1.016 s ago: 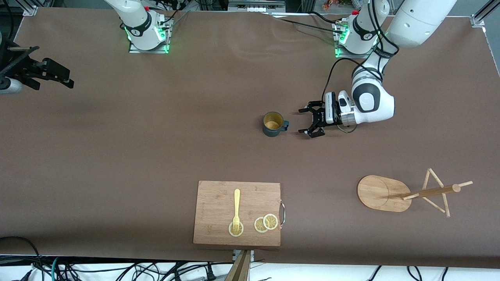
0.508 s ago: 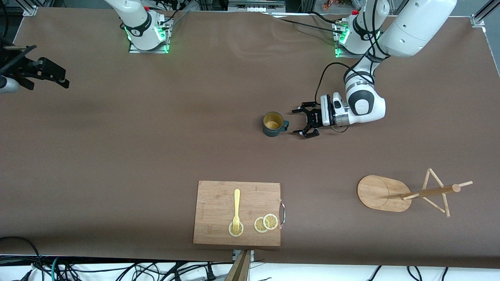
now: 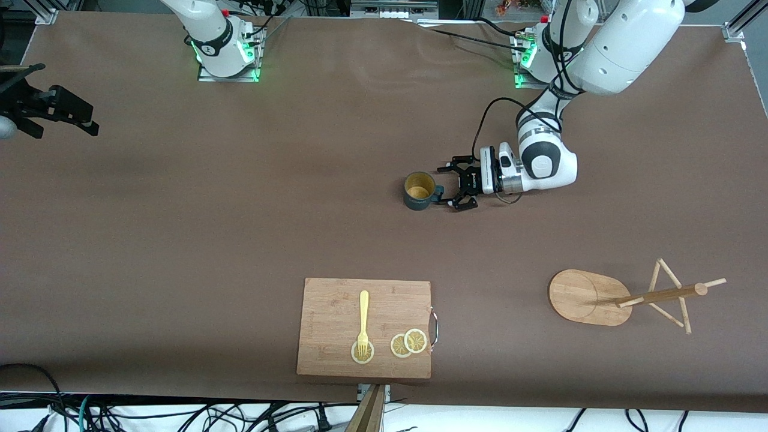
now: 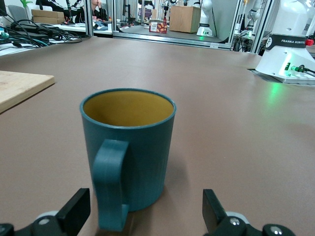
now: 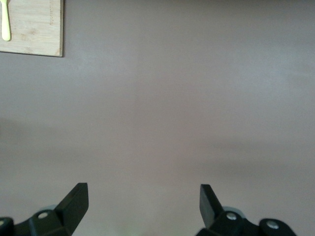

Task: Pass cup and hang on rack
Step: 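Grasp the teal mug's handle with the left gripper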

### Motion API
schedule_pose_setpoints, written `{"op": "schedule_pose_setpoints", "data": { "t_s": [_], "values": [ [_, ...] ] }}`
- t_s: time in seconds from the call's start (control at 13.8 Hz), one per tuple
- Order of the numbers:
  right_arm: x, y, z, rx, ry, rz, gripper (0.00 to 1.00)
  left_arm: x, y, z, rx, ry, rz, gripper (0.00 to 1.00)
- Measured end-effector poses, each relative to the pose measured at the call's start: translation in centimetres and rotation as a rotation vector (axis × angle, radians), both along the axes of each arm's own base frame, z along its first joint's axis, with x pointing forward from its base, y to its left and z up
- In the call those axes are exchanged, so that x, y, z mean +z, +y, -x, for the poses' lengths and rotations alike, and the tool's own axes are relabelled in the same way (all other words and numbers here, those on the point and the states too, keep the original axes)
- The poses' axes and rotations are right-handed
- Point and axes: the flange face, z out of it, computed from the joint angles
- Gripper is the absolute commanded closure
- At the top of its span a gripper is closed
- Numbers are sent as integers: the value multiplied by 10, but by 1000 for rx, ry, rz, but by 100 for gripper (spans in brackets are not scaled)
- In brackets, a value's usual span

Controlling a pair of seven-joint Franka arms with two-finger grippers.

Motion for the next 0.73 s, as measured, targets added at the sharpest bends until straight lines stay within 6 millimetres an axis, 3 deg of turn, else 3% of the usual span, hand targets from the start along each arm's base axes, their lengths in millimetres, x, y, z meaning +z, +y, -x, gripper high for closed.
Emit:
{"op": "schedule_pose_setpoints", "data": {
  "t_s": [0.07, 0.15, 0.22, 0.36, 0.73],
  "values": [
    [-4, 3, -3, 6, 8, 0, 0, -1, -4, 1, 0, 4, 3, 16],
    [-11, 7, -6, 13, 19, -1, 0, -2, -7, 3, -4, 6, 4, 59],
    [-18, 11, -10, 20, 32, -1, 0, -2, -9, 3, -6, 7, 5, 85],
    [-28, 15, -14, 27, 53, -1, 0, -3, -9, 3, 21, 16, 12, 100],
    [-18, 15, -10, 30, 67, -1, 0, -6, 0, 1, 102, 50, 28, 100]
  ]
}}
